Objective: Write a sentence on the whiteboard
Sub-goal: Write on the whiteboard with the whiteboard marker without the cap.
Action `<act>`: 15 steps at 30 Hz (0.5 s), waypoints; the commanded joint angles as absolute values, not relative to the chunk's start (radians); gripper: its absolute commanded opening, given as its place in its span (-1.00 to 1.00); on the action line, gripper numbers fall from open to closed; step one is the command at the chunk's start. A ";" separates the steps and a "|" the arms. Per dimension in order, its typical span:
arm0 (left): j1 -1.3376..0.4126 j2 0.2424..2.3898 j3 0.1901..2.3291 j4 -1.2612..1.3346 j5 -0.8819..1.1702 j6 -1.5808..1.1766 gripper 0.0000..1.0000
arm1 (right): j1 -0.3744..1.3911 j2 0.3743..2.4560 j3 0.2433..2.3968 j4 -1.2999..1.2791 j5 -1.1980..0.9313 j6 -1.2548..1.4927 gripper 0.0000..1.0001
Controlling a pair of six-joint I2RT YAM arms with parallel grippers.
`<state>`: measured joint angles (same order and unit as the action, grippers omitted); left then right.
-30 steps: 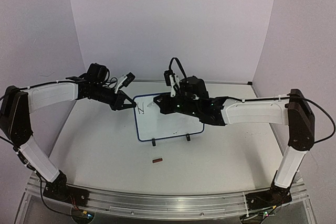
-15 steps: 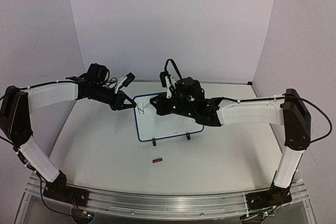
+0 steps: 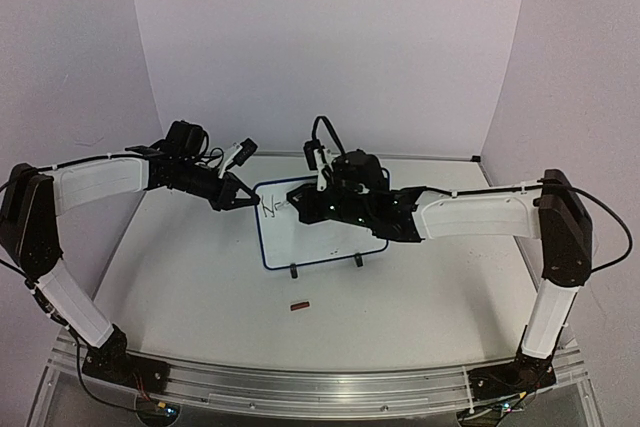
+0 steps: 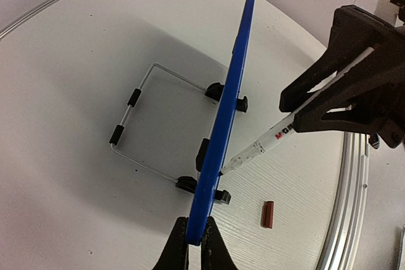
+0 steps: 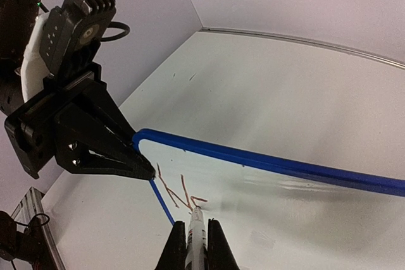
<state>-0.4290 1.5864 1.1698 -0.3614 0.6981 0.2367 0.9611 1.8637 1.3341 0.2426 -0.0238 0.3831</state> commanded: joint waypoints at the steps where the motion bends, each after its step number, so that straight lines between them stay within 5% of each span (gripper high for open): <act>1: -0.427 1.578 1.163 -0.360 0.636 0.265 -1.00 | 0.969 1.842 1.324 0.230 0.019 0.363 -1.00; 15: -0.426 1.576 1.163 -0.360 0.634 0.264 -1.00 | 0.973 1.802 1.323 0.221 0.065 0.344 -1.00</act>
